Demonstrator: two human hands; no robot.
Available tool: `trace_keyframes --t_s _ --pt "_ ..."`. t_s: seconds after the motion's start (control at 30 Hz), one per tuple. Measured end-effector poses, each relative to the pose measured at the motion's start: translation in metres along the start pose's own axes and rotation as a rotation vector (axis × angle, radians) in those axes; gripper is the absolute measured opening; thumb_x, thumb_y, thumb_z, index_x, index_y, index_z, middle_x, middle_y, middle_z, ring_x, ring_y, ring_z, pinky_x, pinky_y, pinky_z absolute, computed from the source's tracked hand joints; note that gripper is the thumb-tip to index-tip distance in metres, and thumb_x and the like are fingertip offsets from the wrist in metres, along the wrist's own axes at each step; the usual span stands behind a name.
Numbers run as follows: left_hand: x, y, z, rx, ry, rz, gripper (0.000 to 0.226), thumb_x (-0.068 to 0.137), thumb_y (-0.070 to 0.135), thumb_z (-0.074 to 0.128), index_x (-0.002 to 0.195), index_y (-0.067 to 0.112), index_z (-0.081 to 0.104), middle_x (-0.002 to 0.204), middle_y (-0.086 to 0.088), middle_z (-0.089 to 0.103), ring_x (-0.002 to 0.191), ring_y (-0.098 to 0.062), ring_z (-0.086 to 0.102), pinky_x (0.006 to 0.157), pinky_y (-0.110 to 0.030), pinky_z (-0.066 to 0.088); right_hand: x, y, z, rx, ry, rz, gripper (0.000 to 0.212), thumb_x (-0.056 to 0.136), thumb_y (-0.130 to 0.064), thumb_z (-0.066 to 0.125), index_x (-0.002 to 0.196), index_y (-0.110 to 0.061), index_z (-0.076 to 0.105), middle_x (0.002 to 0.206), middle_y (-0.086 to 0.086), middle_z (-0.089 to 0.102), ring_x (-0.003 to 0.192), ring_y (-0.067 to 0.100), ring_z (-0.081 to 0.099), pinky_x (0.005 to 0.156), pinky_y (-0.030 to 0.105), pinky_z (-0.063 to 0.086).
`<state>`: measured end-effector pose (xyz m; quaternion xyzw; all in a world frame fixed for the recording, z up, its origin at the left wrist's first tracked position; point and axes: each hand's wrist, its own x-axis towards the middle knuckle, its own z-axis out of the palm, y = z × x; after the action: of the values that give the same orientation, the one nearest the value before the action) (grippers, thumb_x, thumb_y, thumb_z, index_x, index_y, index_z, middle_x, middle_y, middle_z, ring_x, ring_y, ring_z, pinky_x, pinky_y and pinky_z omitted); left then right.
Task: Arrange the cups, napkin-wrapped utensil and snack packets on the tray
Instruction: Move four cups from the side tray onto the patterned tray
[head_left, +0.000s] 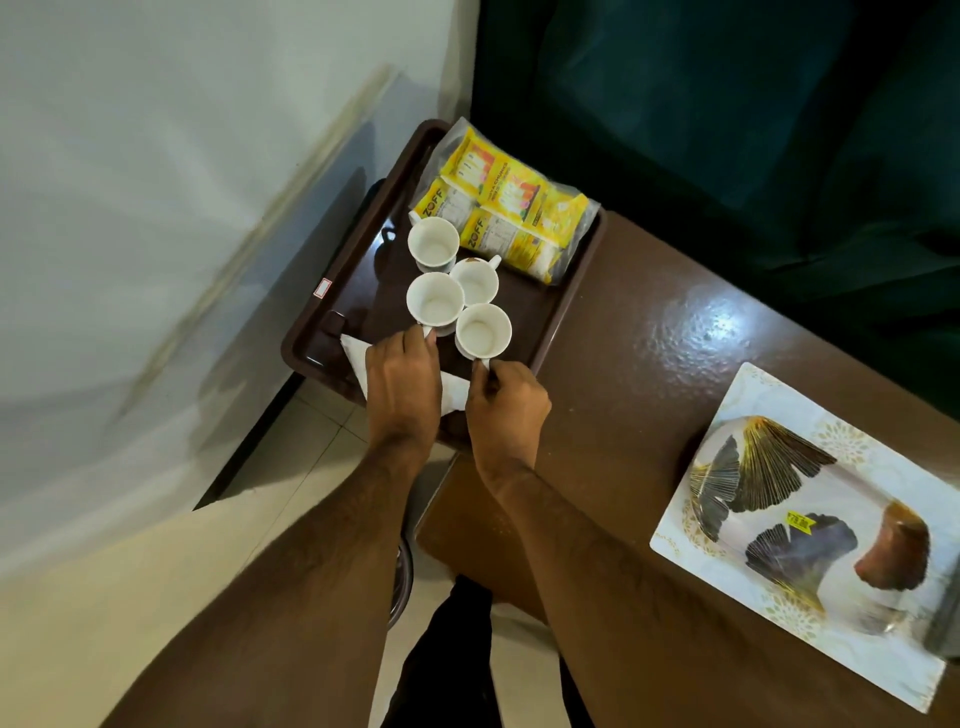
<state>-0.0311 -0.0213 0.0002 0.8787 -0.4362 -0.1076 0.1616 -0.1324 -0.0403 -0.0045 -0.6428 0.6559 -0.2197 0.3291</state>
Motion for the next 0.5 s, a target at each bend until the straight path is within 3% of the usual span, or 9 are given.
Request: trace_keyframes --t_s 0.17,0.33,0.5 --pt "-0.016 0.031 -0.007 0.002 0.031 0.048 0.028 0.108 0.017 0.047 0.102 0.0 0.068 0.094 -0.02 0.072 0.089 -0.036 0.067 0.083 -0.048 0.056 0.003 0.006 -0.04 0.015 0.071 -0.048 0.023 0.094 -0.008 0.067 0.072 -0.005 0.065 0.072 0.006 0.061 0.059 0.011 0.043 0.055 0.021 0.029" --pt "-0.037 0.075 -0.005 0.029 0.087 0.133 0.023 0.105 0.012 0.053 0.091 -0.001 0.067 0.083 -0.02 0.069 0.078 -0.039 0.066 0.074 -0.048 0.053 0.009 0.03 -0.081 0.023 0.109 -0.035 0.024 0.095 -0.008 0.065 0.072 -0.002 0.064 0.073 0.012 0.062 0.06 0.028 0.054 0.053 0.04 0.041" --pt "-0.065 0.126 0.014 0.004 0.058 0.215 0.021 0.105 0.011 0.054 0.094 0.0 0.068 0.084 -0.022 0.069 0.079 -0.04 0.067 0.075 -0.05 0.054 0.008 0.07 -0.13 0.02 0.175 -0.026 0.022 0.096 -0.01 0.064 0.075 -0.005 0.064 0.073 0.01 0.062 0.059 0.02 0.049 0.058 0.029 0.029"
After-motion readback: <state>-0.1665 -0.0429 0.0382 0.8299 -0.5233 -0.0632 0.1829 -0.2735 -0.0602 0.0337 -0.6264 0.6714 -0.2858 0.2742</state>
